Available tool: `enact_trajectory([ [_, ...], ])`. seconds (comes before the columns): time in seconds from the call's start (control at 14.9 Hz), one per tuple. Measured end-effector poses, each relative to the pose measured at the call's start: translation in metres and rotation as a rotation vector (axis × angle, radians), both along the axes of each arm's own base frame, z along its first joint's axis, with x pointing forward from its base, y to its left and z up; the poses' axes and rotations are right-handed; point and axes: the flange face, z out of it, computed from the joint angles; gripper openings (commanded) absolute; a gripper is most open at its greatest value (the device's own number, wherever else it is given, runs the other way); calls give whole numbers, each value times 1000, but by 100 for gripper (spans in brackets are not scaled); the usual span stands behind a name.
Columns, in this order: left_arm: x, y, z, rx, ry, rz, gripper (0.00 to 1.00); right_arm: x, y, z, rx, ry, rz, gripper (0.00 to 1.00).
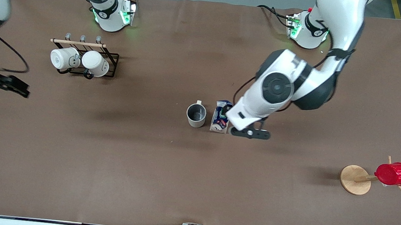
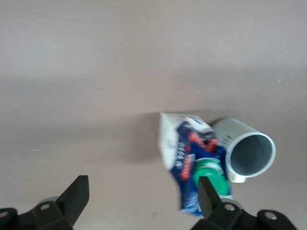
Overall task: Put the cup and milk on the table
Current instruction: 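Open the left gripper and lift it away from the carton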
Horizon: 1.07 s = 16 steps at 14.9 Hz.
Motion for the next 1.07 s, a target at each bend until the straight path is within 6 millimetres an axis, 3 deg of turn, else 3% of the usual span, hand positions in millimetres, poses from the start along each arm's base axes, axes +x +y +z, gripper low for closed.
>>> enact_trajectory([
  [0.13, 4, 47, 27, 1, -28, -13, 100, -11, -16, 20, 12, -3, 11, 100],
  [0.4, -5, 131, 73, 10, -83, -4, 100, -19, 3, 41, 16, -13, 42, 100],
  [0.6, -15, 166, 98, 16, -118, -35, 100, -18, 4, 40, 17, -9, 44, 100],
  [0.87, -14, 212, 125, 19, -163, -14, 100, -19, 2, 37, 18, -4, 41, 100],
  [1.07, -15, 220, 130, 20, -172, -4, 100, -19, 2, 36, 18, -3, 41, 100],
])
